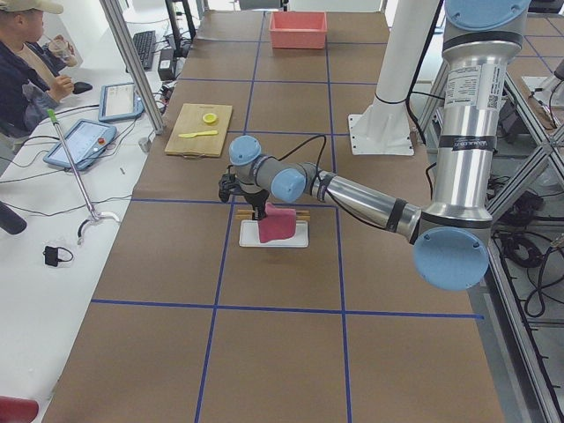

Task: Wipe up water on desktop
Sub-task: 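Lower the left gripper onto the pink cloth on the white tray and grasp it, then lift the pink cloth off the white tray with the left gripper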

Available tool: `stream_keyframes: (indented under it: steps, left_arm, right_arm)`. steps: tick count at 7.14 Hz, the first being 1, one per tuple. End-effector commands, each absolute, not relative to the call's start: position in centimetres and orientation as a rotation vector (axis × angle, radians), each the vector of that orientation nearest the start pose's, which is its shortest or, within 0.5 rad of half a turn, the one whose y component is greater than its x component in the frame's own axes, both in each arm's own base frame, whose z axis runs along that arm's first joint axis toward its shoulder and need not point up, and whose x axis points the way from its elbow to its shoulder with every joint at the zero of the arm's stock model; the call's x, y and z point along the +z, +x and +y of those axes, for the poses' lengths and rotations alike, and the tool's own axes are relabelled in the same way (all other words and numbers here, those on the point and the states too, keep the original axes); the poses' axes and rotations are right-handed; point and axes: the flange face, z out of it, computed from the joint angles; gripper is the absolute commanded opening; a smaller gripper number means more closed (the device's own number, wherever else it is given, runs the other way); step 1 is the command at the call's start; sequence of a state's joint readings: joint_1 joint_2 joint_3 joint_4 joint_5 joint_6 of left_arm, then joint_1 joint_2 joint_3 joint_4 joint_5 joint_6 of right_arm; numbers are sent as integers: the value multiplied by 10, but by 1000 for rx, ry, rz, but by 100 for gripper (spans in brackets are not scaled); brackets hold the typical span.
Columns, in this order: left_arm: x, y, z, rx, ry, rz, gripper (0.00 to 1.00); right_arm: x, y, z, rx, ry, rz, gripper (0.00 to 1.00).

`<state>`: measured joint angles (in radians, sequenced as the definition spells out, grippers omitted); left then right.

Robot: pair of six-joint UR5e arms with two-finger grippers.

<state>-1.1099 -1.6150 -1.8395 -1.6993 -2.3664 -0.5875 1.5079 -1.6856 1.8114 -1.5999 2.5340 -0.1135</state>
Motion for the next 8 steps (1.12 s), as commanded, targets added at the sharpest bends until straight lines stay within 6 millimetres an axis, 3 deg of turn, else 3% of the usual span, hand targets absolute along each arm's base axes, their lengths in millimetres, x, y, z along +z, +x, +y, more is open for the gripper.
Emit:
stream_keyframes:
  steps: [1,3,5,6,8]
  left_arm:
    - [473,172,-487,65,-13,898,0]
    - [467,170,-486,70,-4,904,0]
    - [444,164,-479,77,7,933,0]
    - [412,161,-480,74,-20,964,0]
    - [344,162,-507,55,-13,968,0]
  right_arm:
    - [582,23,-447,-209,114,-962,100]
    - [583,23,-447,-208,112,-962,100]
    - [584,23,-447,-207,111,-963,100]
    - [581,23,-448,-196,110,-975,100]
    - [565,9,-453,-205,105,-1040,100]
